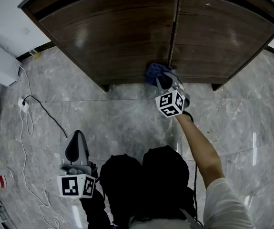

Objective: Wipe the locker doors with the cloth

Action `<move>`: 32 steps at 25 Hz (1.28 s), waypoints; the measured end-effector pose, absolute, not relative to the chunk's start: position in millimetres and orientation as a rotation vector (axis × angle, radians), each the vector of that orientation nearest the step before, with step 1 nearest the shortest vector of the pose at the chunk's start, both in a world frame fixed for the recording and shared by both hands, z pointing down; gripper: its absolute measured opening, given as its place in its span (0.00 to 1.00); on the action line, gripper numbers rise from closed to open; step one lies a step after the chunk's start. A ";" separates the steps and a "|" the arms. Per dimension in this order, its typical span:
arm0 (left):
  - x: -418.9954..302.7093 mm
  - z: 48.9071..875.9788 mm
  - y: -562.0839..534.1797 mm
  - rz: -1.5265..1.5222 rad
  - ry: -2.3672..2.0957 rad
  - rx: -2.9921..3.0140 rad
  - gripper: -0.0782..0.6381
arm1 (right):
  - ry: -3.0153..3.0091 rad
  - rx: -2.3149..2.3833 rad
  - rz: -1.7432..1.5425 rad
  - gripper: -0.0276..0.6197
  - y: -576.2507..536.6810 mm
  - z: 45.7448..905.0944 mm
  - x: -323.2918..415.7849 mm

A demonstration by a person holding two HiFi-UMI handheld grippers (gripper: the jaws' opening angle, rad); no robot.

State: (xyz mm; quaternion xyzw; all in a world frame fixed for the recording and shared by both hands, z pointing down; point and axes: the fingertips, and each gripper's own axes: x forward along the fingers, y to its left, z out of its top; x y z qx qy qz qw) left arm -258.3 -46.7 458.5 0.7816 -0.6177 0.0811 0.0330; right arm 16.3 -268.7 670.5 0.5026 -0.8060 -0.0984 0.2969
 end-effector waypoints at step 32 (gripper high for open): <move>-183.5 442.0 -63.5 0.180 -1.790 2.513 0.11 | -2.164 1.668 -0.814 0.18 -266.2 318.2 110.9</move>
